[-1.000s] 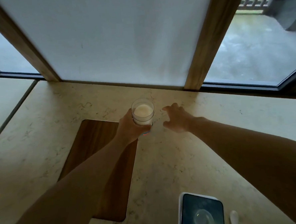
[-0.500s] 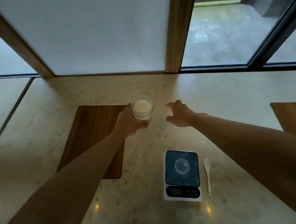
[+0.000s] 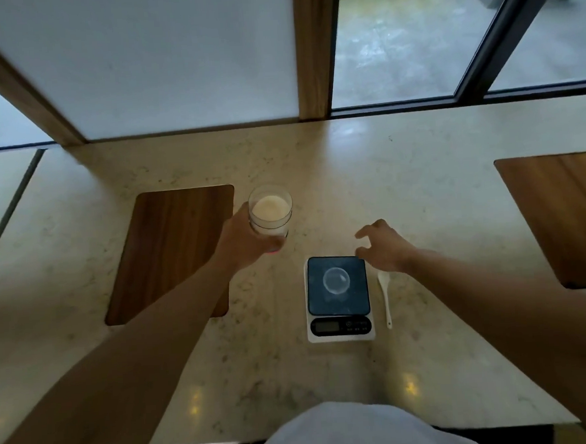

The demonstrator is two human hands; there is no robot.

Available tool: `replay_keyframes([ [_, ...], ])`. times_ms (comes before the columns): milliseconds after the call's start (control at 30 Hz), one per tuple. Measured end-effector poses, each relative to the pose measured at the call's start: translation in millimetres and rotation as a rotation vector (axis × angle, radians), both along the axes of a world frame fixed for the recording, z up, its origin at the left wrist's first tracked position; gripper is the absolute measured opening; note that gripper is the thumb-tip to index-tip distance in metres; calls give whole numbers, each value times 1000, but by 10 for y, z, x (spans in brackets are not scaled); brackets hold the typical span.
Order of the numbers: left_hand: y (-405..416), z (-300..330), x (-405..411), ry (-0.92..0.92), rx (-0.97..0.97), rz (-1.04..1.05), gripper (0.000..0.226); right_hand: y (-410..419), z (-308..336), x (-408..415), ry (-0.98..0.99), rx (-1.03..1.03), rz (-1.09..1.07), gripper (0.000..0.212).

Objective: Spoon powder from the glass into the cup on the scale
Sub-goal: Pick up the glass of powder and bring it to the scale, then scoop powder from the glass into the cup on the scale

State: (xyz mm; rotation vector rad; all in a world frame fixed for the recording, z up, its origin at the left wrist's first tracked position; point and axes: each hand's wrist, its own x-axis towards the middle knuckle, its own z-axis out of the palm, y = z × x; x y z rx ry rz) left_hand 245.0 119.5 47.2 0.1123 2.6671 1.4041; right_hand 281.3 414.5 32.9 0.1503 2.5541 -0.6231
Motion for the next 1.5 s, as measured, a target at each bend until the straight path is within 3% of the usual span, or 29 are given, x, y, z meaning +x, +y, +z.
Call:
replay_keyframes([
  [300, 24, -129, 321, -41, 0, -21, 84, 283, -329, 557, 3, 45, -81, 38],
  [500, 39, -192, 456, -64, -14, -39, 82, 269, -473, 792, 45, 52, -131, 18],
  [767, 76, -248, 589, -101, -30, -81, 82, 291, -616, 999, -121, 112, -164, 37],
  [1167, 144, -253, 644, -100, -42, -94, 84, 169, -554, 1035, -118, 111, -170, 21],
  [1500, 114, -226, 634, -97, -67, -88, 86, 151, -676, 1088, -46, 44, -261, 29],
])
